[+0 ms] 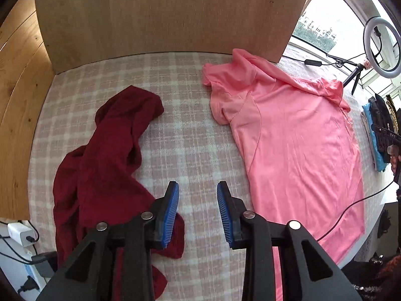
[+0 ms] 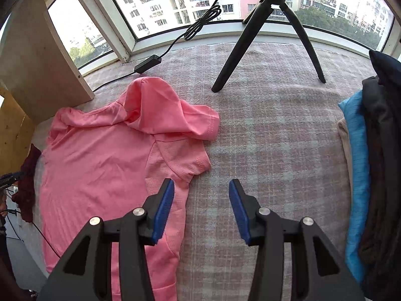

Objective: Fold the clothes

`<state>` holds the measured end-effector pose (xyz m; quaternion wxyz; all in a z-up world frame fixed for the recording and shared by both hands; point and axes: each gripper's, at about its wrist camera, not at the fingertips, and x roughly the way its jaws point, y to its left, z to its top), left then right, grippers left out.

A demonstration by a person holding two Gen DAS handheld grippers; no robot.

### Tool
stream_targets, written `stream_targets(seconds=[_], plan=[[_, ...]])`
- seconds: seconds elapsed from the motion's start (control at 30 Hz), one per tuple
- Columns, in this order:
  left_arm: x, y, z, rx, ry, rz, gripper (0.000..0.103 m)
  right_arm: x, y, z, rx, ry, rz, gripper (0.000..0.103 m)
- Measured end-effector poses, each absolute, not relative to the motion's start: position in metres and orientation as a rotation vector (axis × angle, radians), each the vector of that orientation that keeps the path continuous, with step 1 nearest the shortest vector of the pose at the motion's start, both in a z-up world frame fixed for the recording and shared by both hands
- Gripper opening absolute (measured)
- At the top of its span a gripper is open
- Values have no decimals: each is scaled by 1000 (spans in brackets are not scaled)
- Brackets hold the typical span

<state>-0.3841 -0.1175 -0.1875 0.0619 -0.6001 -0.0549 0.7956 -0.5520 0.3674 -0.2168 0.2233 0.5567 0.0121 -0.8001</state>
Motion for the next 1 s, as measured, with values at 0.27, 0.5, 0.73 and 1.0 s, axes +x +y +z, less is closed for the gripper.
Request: stream_targets(seconds=[0.27,0.5,0.73,1.0], plan=[[-226,-129,-205,-1941,-284,2187,31,-419,431,-182,1595,-35,-2118,51],[-167,-72,-242,-1933,-175,2012,31,-306,427,-251,1784,34,-1992,51],[-155,-54,-251,-1899,-96,2022,30,-261,423,-270,1798,64,-2003,51],[-147,-42,-254,-1890,39,2027,20,-248,416,-284,1794,133,-2013,51]])
